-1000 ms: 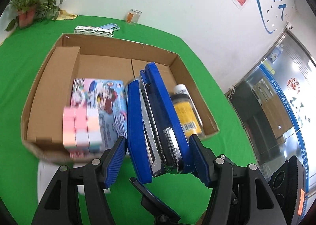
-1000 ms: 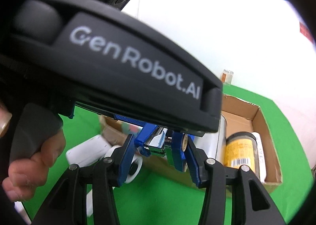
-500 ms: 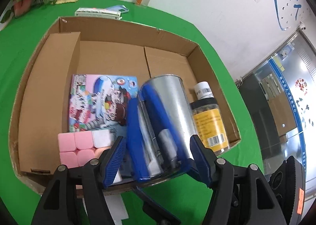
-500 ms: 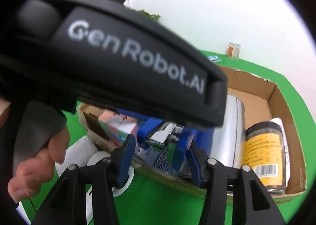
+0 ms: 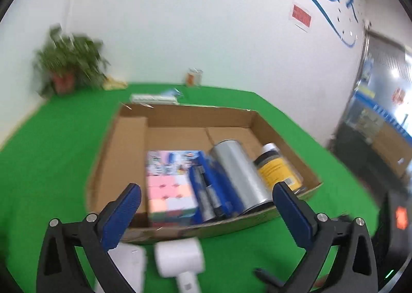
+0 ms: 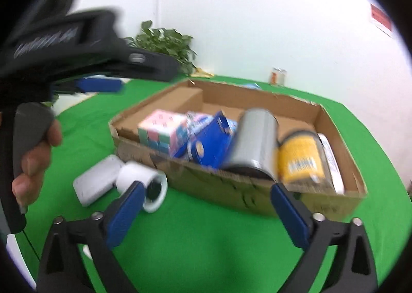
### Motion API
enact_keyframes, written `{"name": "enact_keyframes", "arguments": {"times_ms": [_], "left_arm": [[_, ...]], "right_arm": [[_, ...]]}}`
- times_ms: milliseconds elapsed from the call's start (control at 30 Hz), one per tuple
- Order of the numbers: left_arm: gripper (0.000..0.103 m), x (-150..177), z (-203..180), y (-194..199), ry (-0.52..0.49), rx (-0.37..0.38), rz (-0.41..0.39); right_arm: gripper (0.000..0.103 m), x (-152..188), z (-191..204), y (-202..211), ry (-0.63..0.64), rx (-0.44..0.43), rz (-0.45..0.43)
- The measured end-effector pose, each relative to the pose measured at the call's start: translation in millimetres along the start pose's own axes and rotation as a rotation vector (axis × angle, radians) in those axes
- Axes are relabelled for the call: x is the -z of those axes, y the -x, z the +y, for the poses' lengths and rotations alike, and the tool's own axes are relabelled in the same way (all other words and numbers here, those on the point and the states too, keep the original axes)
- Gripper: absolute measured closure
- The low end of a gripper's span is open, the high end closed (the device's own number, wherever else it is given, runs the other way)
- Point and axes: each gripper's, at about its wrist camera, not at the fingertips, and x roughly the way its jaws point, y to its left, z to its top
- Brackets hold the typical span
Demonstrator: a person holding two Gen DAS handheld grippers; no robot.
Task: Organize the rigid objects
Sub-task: 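Lower the stapler into the box beside the canister and open the left gripper, then move the left gripper to the white hair dryer handle and grasp it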
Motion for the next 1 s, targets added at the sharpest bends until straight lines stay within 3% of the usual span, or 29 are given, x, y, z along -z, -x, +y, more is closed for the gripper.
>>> {"name": "enact_keyframes", "arguments": {"times_ms": [100, 133, 333, 500, 667, 800, 867, 1000], "left_arm": [[0.000, 25, -8, 2, -0.036, -0.096, 0.048], [0.000, 31, -8, 3, -0.034, -0.096, 0.066], [0.000, 55, -14, 17, 0.018, -0.073, 0.075], [0.000, 66, -28, 43, 0.001, -0.096, 0.029], [0.000, 61, -35, 66, 0.016, -0.077, 0.008], [0.000, 46, -28, 88, -0.046, -0.091, -0.001], [0.000, 42, -20, 88, -0.049, -0.082, 0.038], [0.001, 59, -2, 67, 0.074, -0.009, 0.145]], "right_arm": [[0.001, 18, -3, 0, -0.055, 0.001, 0.037], [0.001, 33, 0, 6, -0.067, -0.002, 0.049], [0.001, 33, 19, 16, -0.110, 0.007, 0.086], [0.001, 37, 16, 30, -0.113, 0.099, 0.081], [0.001, 44, 11, 43, -0.134, 0.128, 0.063], [0.001, 43, 13, 53, -0.123, 0.132, 0.038], [0.001, 43, 15, 55, -0.123, 0.130, 0.029], [0.001, 46, 21, 55, -0.127, 0.080, 0.028]]}}
